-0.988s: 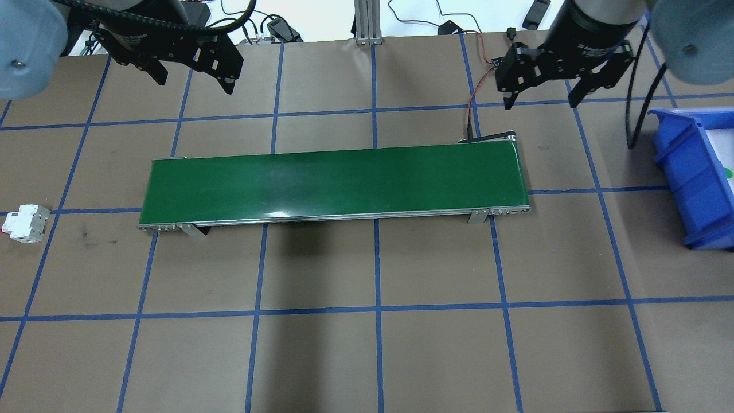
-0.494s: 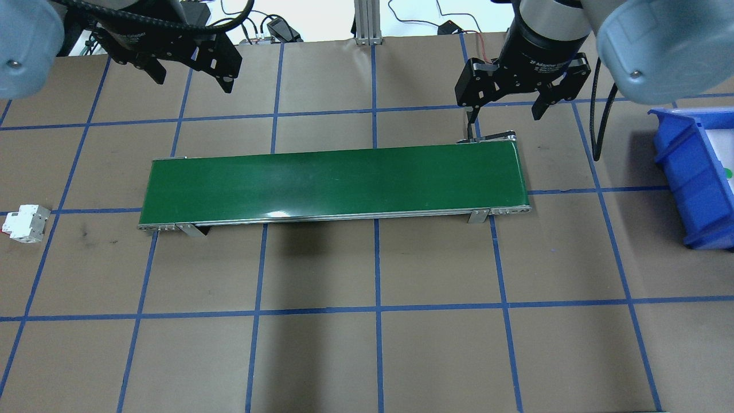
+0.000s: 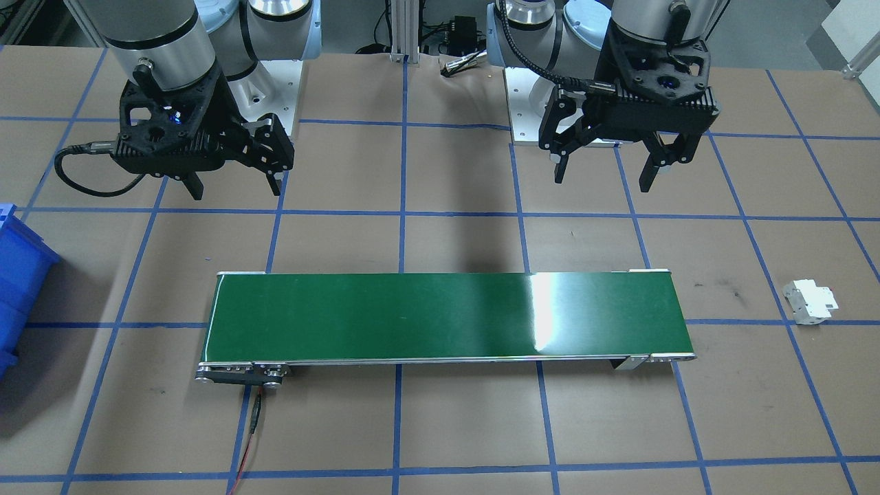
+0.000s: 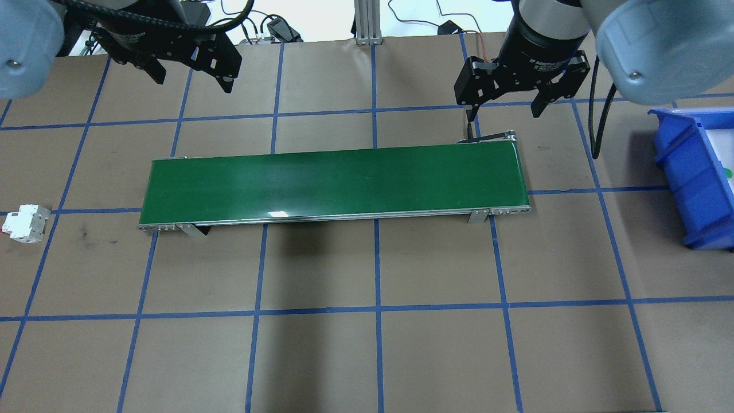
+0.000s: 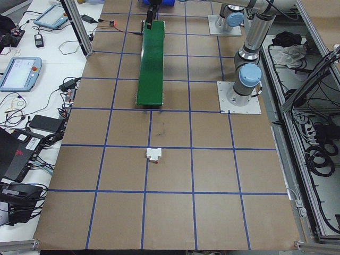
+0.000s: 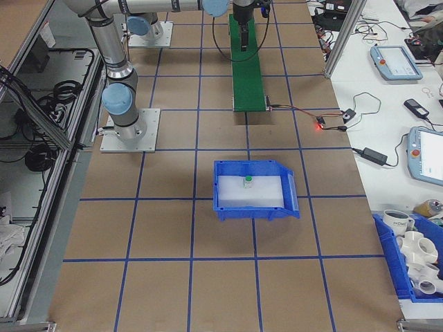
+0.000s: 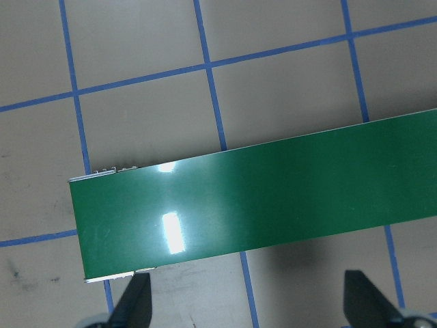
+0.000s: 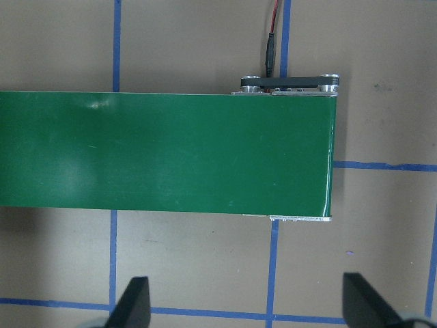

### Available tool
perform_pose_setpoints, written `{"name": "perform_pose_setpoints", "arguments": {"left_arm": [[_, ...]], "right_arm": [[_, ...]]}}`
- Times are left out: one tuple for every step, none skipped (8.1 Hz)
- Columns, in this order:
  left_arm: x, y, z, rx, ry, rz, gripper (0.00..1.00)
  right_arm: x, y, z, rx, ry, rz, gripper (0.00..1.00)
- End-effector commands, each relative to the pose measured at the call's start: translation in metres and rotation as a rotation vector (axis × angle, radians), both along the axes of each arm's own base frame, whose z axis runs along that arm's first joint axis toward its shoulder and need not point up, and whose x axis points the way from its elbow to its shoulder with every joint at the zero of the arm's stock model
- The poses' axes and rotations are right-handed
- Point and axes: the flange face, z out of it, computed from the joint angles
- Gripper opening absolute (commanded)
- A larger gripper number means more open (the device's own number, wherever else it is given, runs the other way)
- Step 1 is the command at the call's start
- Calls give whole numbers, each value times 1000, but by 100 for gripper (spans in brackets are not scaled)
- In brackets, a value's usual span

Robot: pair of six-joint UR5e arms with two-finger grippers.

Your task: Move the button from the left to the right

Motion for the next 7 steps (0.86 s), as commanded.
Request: {"name": "perform_pose_setpoints", "arguments": {"left_arm": [[0, 0, 0, 0, 0, 0, 100], [0, 0, 0, 0, 0, 0, 100], [0, 0, 0, 0, 0, 0, 100], [0, 0, 0, 0, 0, 0, 100], [0, 0, 0, 0, 0, -1, 100], [0, 0, 0, 0, -2, -1, 100], [0, 0, 0, 0, -2, -1, 100]], "right_arm": [[0, 0, 0, -3, -1, 11, 100], [1, -1, 0, -1, -10, 12, 100], [2, -1, 0, 0, -15, 11, 100], [2, -1, 0, -3, -16, 9, 100], [1, -3, -2, -1, -3, 8, 100], [1, -3, -2, -1, -10, 7, 100], [0, -2, -2, 6, 3, -1, 100]]}}
